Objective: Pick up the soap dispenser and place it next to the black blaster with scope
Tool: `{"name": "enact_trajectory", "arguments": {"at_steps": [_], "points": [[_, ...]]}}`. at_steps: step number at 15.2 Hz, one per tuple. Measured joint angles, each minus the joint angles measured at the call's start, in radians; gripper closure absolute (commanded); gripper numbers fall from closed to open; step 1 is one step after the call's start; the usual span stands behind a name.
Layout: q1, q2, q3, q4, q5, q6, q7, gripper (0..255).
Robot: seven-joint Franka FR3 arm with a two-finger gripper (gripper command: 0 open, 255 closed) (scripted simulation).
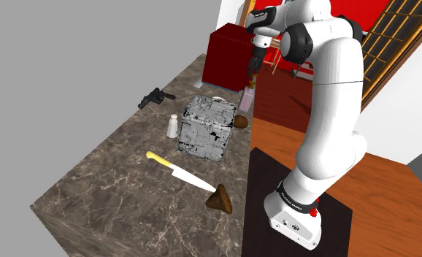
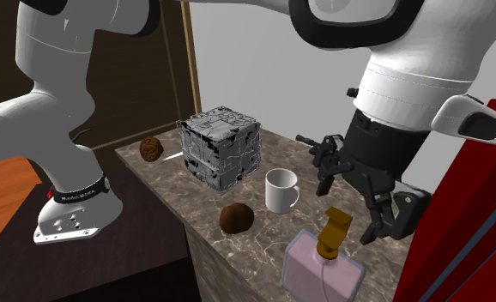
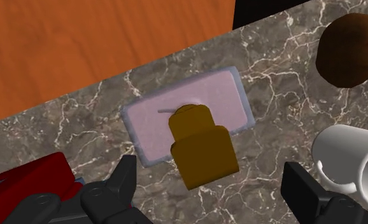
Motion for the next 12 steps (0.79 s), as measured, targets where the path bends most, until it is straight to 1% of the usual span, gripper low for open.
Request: {"name": "enact_trajectory", "arguments": {"at_steps": [3, 9, 10, 12], "points": [[0.005, 0.003, 0.002, -0.033, 0.003, 0.035, -0.002, 0], [0.006, 0.002, 0.002, -0.045, 0.003, 0.046, -0.004, 0], [0.006, 0.002, 0.002, -0.045, 0.003, 0.046, -0.004, 255], [0.006, 0.002, 0.002, -0.045, 0.003, 0.046, -0.004, 255]]}}
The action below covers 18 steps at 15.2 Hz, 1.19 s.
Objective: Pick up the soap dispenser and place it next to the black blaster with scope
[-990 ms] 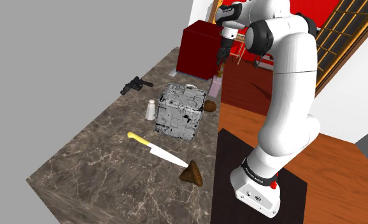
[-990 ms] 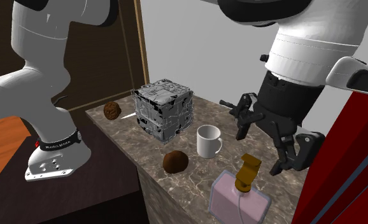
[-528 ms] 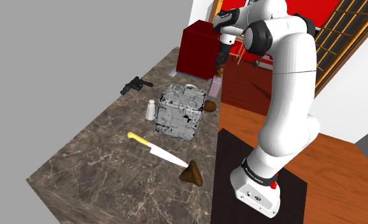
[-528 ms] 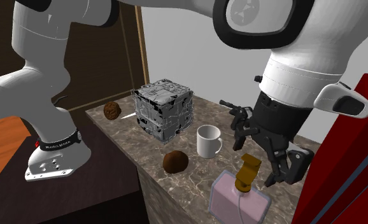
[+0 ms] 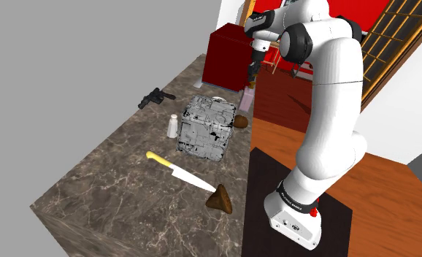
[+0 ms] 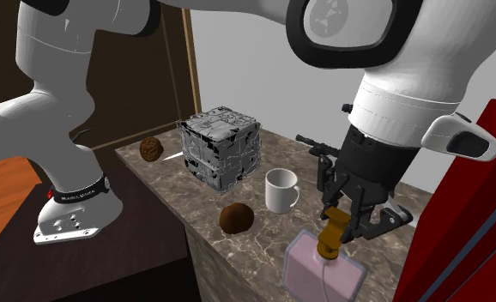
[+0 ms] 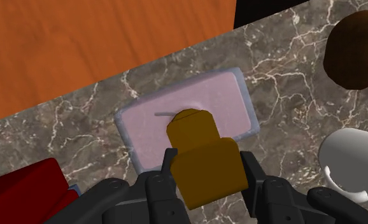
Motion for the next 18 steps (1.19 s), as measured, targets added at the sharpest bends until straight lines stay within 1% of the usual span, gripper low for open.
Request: {"name": "enact_trajectory", "arguments": {"at_steps": [8, 18], "points": [[0.000, 0.000, 0.000, 0.000, 0.000, 0.000, 0.000, 255], [-0.011, -0.015, -0.007, 0.099, -0.010, -0.110, 0.009, 255]]}}
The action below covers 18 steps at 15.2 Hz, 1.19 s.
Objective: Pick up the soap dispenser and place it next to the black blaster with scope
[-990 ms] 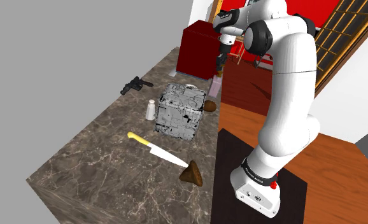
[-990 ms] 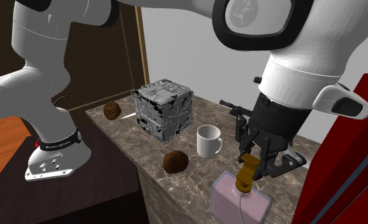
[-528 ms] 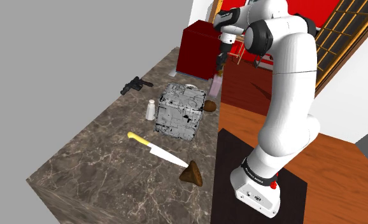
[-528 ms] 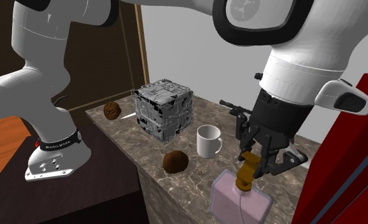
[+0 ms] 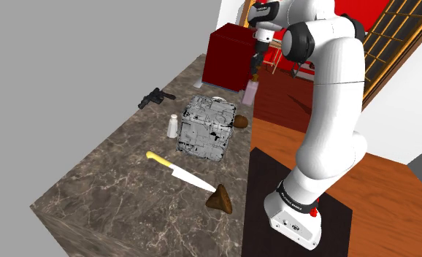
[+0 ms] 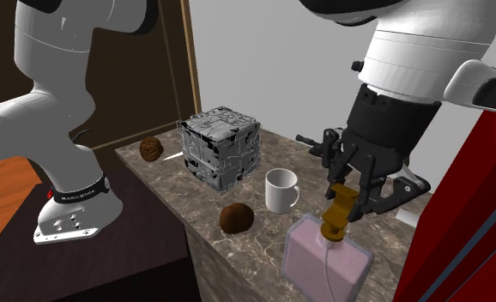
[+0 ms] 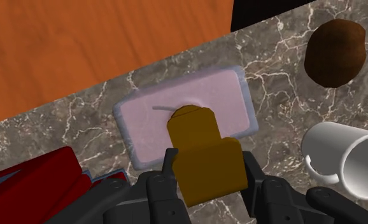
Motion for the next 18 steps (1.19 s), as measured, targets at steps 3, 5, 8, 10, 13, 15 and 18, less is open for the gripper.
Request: {"name": "enact_trajectory", "arguments": {"at_steps": [3, 5, 8, 10, 13, 15, 18], "points": [[-0.007, 0.002, -0.001, 0.043, 0.000, -0.041, 0.002, 255], [-0.011, 0.003, -0.001, 0.072, 0.000, -0.067, 0.005, 255], [-0.021, 0.005, -0.002, 0.118, 0.000, -0.110, 0.005, 255], [-0.031, 0.016, -0.001, 0.165, 0.004, -0.145, 0.006, 255], [-0.027, 0.007, -0.002, 0.184, 0.001, -0.173, 0.014, 255], [0.012, -0.024, 0.001, 0.147, -0.011, -0.165, 0.047, 255], [0.088, -0.088, 0.007, 0.058, -0.035, -0.135, 0.109, 255]]}}
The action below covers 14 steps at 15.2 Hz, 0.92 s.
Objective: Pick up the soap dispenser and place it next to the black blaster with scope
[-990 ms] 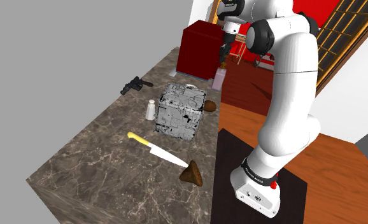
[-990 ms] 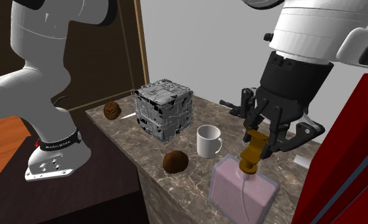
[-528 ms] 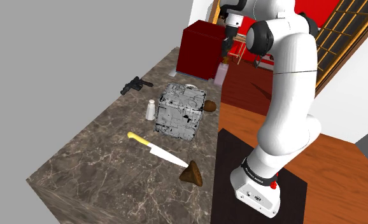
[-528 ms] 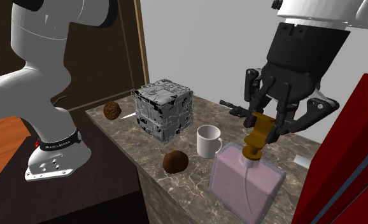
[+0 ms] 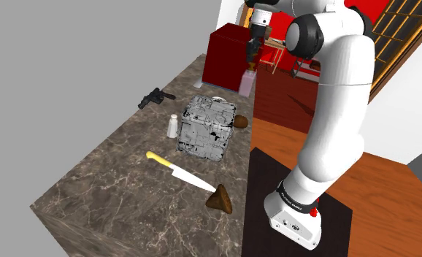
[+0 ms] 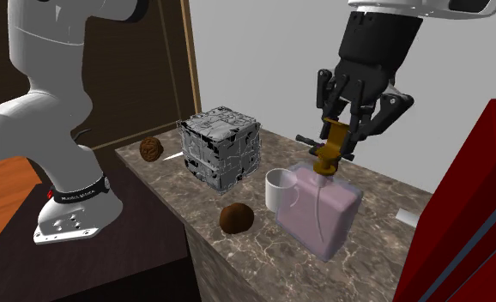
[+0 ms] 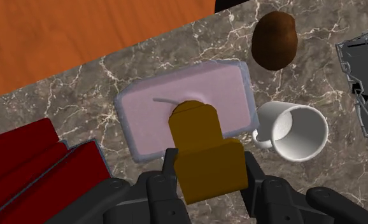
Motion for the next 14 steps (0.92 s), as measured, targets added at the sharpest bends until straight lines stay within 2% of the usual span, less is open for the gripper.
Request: {"name": "enact_trajectory", "arguments": {"at_steps": [5, 10, 14], "points": [[0.114, -0.088, 0.022, -0.129, -0.035, 0.052, 0.113, 255], [0.203, -0.142, 0.051, -0.192, -0.055, 0.070, 0.224, 255], [0.263, -0.152, 0.080, -0.202, -0.058, 0.076, 0.311, 255]]}}
